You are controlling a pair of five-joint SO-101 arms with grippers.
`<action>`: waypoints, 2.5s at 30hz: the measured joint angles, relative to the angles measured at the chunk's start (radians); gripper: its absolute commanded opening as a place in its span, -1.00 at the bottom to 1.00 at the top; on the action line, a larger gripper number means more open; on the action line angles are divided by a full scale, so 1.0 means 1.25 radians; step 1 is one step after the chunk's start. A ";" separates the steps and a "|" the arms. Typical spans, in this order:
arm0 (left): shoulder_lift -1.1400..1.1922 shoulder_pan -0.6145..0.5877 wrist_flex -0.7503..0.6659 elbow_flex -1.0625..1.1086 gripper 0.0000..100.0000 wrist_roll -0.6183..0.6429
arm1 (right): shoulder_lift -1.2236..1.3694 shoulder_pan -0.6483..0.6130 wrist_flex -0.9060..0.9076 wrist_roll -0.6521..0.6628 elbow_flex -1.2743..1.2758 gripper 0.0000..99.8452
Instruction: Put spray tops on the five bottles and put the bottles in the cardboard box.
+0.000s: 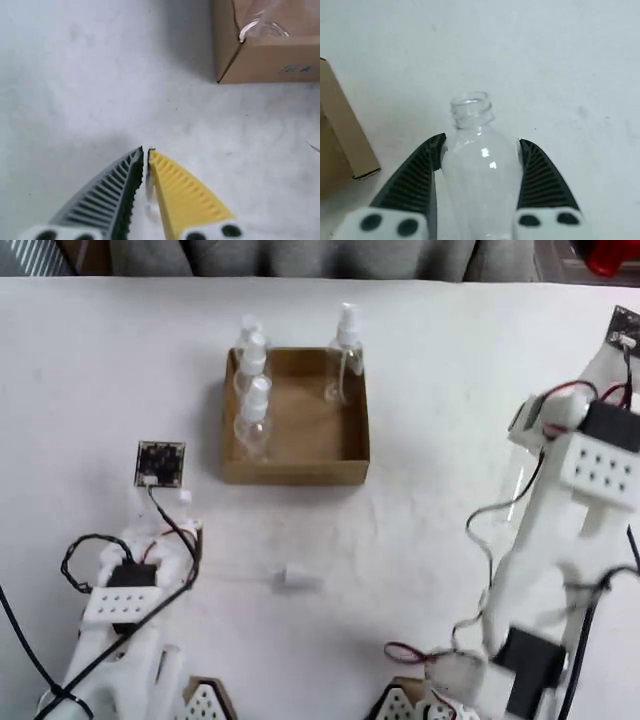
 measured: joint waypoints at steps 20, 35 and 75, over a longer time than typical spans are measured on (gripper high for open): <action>0.000 -0.005 0.000 0.000 -0.96 0.000 | -0.481 -0.102 -0.376 0.108 0.561 -0.96; 0.000 -0.005 0.000 0.000 -0.96 0.000 | -0.771 -0.243 -0.438 0.055 0.761 -0.97; 0.001 -0.026 0.000 -0.065 -0.96 -0.005 | -1.216 -0.124 -0.874 -0.122 1.317 -0.97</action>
